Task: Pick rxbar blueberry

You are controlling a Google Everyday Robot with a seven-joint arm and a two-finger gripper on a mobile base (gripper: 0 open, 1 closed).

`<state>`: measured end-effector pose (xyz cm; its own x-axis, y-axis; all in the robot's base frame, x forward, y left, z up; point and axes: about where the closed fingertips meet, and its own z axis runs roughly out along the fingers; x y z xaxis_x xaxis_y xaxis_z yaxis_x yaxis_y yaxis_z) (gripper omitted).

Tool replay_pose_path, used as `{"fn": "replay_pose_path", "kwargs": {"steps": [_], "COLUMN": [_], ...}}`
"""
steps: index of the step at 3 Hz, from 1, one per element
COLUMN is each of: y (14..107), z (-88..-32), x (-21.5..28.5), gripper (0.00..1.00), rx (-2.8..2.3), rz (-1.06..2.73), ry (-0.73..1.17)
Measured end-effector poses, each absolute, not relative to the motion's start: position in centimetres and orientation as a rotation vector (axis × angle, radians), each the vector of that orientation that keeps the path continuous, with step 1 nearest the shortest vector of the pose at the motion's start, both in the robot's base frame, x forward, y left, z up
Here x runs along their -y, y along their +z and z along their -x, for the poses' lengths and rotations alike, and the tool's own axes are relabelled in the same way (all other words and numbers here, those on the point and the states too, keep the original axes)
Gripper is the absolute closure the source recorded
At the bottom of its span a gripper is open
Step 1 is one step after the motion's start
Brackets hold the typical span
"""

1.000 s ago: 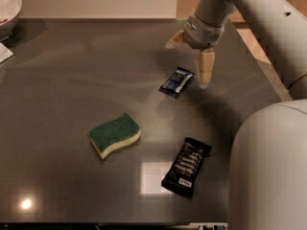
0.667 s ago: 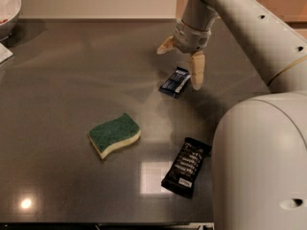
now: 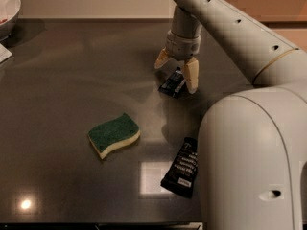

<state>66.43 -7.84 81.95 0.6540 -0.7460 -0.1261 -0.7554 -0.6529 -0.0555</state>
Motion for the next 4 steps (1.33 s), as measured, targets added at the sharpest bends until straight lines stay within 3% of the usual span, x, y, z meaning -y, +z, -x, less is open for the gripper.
{"fn": "replay_pose_path", "kwargs": {"steps": [2,4], "y": [81.28,81.39], "z": [-66.22,-66.22], "x": [8.22,8.38], "gripper": [0.5,0.51], "rx": [-1.22,-1.226], "rz": [2.836,2.836], "ry": [0.123,0.122]}}
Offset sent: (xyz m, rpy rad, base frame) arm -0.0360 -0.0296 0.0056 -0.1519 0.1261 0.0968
